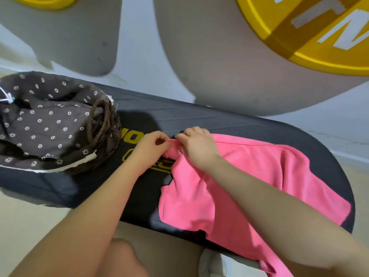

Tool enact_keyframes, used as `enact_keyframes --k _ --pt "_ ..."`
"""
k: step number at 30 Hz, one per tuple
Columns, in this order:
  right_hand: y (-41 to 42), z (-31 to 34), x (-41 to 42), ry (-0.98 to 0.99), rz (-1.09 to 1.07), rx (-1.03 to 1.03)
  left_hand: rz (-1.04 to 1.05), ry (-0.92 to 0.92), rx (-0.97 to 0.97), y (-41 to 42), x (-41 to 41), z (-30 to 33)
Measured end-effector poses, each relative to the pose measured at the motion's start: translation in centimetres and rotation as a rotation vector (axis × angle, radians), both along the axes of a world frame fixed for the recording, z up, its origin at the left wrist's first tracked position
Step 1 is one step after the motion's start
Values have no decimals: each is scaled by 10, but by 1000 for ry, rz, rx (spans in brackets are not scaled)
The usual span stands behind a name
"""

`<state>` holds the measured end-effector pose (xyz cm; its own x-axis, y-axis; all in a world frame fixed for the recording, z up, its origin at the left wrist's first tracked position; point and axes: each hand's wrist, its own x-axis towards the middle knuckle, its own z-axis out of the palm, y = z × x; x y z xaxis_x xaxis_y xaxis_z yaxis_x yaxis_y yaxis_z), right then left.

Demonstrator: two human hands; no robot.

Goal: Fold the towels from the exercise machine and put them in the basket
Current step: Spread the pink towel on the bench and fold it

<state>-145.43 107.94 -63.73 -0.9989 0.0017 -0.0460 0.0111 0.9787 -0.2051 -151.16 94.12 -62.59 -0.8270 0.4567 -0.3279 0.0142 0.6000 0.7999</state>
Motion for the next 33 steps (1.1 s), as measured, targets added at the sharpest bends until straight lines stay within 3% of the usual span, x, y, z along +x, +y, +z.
enact_keyframes --k 3,5,8,12,15,18,21,25,28,33 --pt "2 1 -8 202 -76 -92 223 -172 271 2 -2 7" --pt "8 11 -16 291 -181 -247 213 -217 361 1 -5 9" --pt "20 28 -31 303 -350 -508 12 -181 250 -4 -5 4" --pt "40 24 -38 165 -441 -348 10 -101 209 -3 -10 1" --pt "34 22 -32 211 -275 -107 109 -68 232 2 -16 1" --pt "16 25 -33 173 -77 -229 85 -6 242 3 -15 4" --pt "5 32 -40 26 66 -453 0 -91 332 0 -12 15" --pt "6 53 -53 -102 218 -497 16 -82 348 -3 -14 17" --pt "10 66 -59 -69 89 -479 41 -201 425 -6 -10 12" --pt "11 64 -58 5 -221 -929 -133 -304 353 -16 6 -2"
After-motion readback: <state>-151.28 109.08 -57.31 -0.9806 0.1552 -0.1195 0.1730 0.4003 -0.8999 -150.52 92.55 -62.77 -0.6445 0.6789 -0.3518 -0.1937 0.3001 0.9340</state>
